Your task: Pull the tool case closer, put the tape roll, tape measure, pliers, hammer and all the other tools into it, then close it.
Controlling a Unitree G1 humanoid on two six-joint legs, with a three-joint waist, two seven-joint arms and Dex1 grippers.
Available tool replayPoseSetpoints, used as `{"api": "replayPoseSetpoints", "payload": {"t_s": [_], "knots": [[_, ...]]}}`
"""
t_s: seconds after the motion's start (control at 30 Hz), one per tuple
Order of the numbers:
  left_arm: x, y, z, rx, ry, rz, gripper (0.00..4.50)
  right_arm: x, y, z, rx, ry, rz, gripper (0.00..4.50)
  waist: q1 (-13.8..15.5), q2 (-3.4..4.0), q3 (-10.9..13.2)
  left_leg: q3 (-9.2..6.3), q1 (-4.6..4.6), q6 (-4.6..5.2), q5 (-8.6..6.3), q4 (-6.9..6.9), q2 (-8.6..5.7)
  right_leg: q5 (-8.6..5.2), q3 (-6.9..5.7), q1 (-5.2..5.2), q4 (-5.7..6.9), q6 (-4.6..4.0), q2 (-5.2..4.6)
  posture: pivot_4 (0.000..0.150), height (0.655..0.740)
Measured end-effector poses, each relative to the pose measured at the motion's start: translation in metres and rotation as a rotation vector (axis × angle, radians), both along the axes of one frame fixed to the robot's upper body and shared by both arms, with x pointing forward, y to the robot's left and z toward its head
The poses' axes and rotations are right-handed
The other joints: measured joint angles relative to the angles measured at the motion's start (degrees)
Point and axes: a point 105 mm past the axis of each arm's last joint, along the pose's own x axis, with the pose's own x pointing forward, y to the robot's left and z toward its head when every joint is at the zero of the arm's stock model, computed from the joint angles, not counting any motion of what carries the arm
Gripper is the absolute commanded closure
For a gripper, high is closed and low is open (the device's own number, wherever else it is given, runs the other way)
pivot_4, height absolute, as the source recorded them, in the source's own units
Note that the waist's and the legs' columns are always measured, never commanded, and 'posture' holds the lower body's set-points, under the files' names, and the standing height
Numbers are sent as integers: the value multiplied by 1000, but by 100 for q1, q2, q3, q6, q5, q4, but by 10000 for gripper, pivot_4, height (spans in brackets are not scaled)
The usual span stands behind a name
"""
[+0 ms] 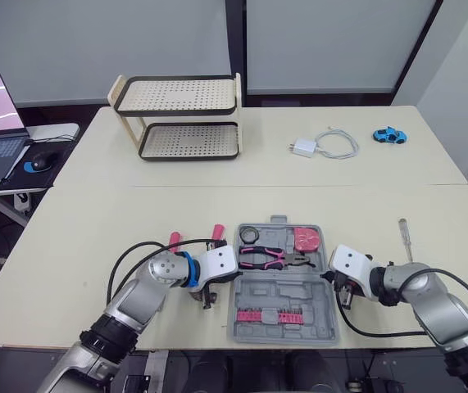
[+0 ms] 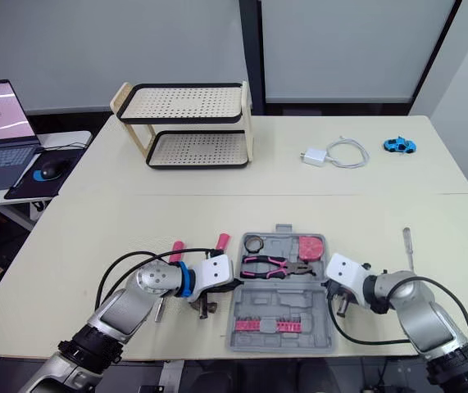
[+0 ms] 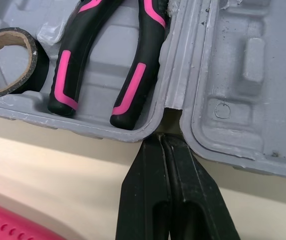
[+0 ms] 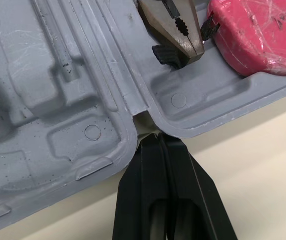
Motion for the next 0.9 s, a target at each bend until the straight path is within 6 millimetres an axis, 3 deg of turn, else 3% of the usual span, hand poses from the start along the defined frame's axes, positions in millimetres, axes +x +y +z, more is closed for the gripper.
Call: {"api": "replayPoseSetpoints", "payload": {"t_s": [0.9], "knots": [[7,0,1,-6,-17,11,44589,7,1,1,11,-6,-16,45000,-1,0,-1,0,0,-4,2,0,0,0,0,0,0,0,0,1500,7400]]}}
